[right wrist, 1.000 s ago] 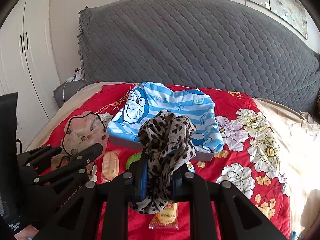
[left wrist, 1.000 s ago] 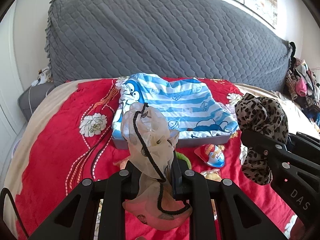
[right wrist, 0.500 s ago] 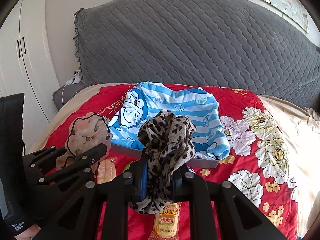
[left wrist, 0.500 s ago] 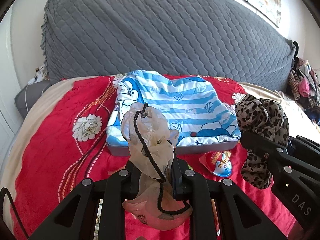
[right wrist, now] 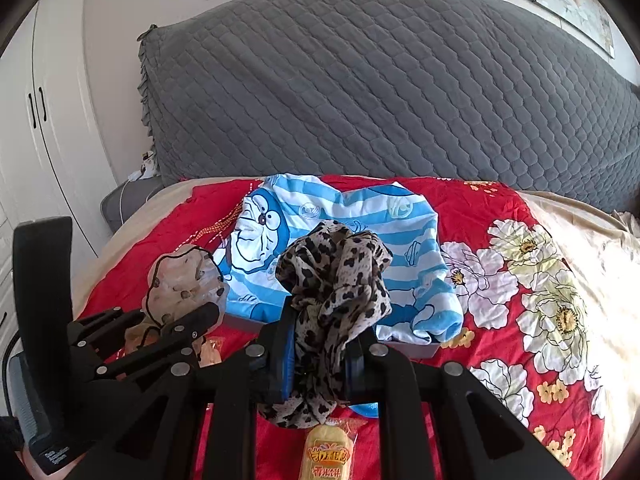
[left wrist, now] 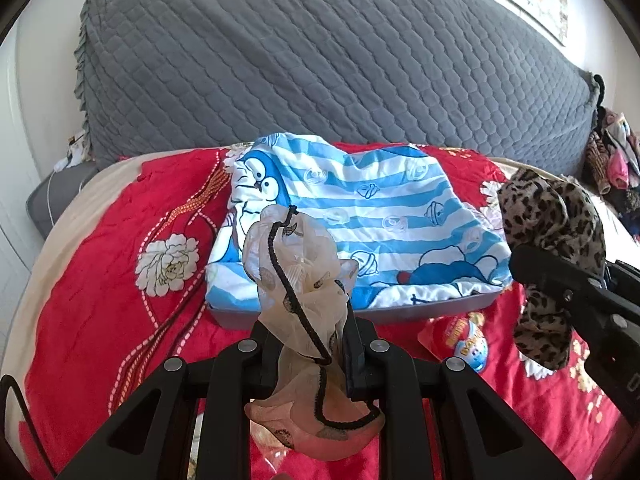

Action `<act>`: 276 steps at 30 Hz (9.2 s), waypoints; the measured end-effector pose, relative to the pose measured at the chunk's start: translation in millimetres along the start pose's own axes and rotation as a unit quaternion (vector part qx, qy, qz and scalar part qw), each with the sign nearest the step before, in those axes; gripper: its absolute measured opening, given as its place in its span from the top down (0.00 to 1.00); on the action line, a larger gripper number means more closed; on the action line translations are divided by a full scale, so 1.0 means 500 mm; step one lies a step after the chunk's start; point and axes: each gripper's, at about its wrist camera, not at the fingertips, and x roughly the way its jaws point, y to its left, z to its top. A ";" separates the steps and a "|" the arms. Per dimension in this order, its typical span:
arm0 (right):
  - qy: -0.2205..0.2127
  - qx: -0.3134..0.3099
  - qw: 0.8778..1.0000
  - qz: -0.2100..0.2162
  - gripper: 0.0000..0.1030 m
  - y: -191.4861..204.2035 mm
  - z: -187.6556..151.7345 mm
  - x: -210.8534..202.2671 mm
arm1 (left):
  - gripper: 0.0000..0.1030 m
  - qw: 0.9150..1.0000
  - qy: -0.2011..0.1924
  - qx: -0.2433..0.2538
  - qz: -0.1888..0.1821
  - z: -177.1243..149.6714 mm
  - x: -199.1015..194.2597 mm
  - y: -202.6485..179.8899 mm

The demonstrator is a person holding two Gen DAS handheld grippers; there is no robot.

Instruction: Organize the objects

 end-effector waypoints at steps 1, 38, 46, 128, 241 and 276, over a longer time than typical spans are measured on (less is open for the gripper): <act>0.001 0.001 1.000 -0.001 0.83 -0.003 0.000 0.004 | 0.79 1.000 0.001 -0.002 0.002 0.002 0.005 0.000; 0.030 -0.006 0.999 -0.010 0.83 -0.028 0.050 0.159 | 0.79 1.000 0.017 -0.005 -0.006 0.076 0.113 0.010; 0.040 -0.014 0.999 -0.016 0.83 -0.037 0.062 0.182 | 0.79 1.000 0.027 -0.006 -0.011 0.093 0.140 0.001; 0.139 -0.020 0.990 -0.024 0.16 -0.095 0.043 0.349 | 0.10 0.994 0.111 -0.008 0.000 0.115 0.299 0.061; 0.081 0.017 0.996 -0.022 0.01 -0.009 -0.136 -0.013 | 0.09 0.995 0.091 0.010 -0.045 -0.110 -0.028 0.078; 0.117 0.015 0.992 -0.044 0.01 0.014 -0.204 -0.038 | 0.10 0.995 0.084 0.013 -0.052 -0.147 -0.095 0.082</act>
